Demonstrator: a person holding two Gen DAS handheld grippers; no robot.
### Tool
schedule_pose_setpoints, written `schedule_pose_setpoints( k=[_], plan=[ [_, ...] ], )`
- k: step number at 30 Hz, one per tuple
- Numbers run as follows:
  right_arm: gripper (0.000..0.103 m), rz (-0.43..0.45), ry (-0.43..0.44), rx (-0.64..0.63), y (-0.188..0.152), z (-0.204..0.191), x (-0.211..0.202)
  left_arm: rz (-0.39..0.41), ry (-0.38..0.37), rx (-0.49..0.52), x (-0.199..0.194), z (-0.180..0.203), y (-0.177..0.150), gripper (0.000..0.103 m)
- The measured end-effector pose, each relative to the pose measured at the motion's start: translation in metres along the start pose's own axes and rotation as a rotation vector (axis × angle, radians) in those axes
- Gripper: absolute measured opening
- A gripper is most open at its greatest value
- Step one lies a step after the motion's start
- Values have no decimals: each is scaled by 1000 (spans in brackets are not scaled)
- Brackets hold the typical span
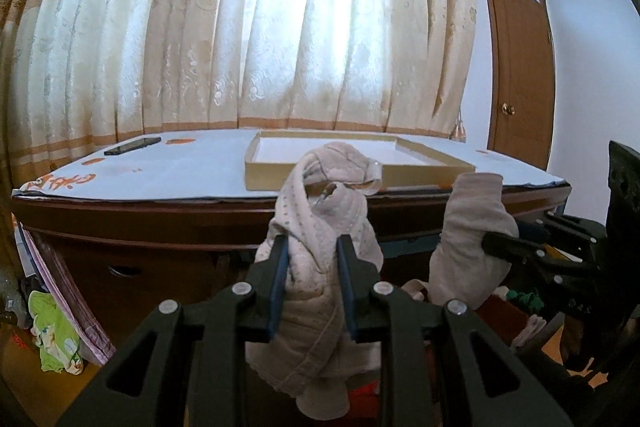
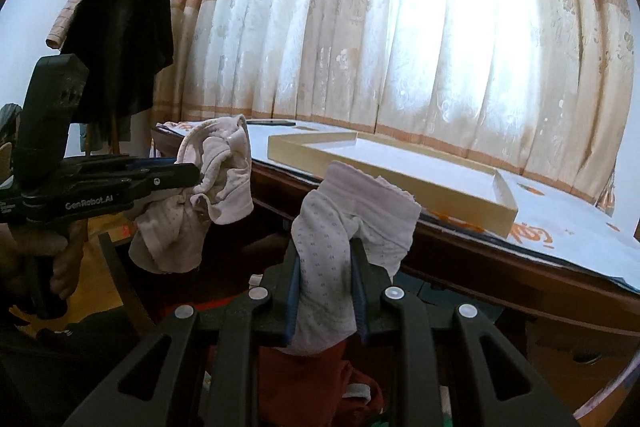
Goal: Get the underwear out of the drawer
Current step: 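Lift both held underwear out of the drawer above the tabletop, then carry both held underwear over the cardboard tray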
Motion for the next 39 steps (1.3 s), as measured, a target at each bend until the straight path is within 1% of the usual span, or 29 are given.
schedule_pose_setpoints(
  k=[6, 10, 19, 32, 39],
  plan=[
    [24, 40, -23, -33, 11, -3, -7, 42, 6, -6, -4, -3, 10, 22],
    [24, 45, -23, -38, 14, -4, -8, 64, 5, 0, -5, -2, 18, 22],
    [24, 62, 2, -27, 26, -4, -12, 87, -8, 17, -3, 5, 37, 22],
    [23, 73, -18, -26, 43, 8, -20, 120, -50, 53, 1, 27, 72, 22],
    [23, 92, -34, -23, 58, 21, -26, 118, -66, 37, 11, 34, 91, 22]
  ],
)
Point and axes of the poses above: each gripper's, at about its wrist camera, not at the fingertips, and x roughly the way its jaws point, z to its right, y to its top, the point moved 10 cm from there along x, roughly the way its jaws point, and after that the axes turned 13 degrees about y, right-handed, at the moved point
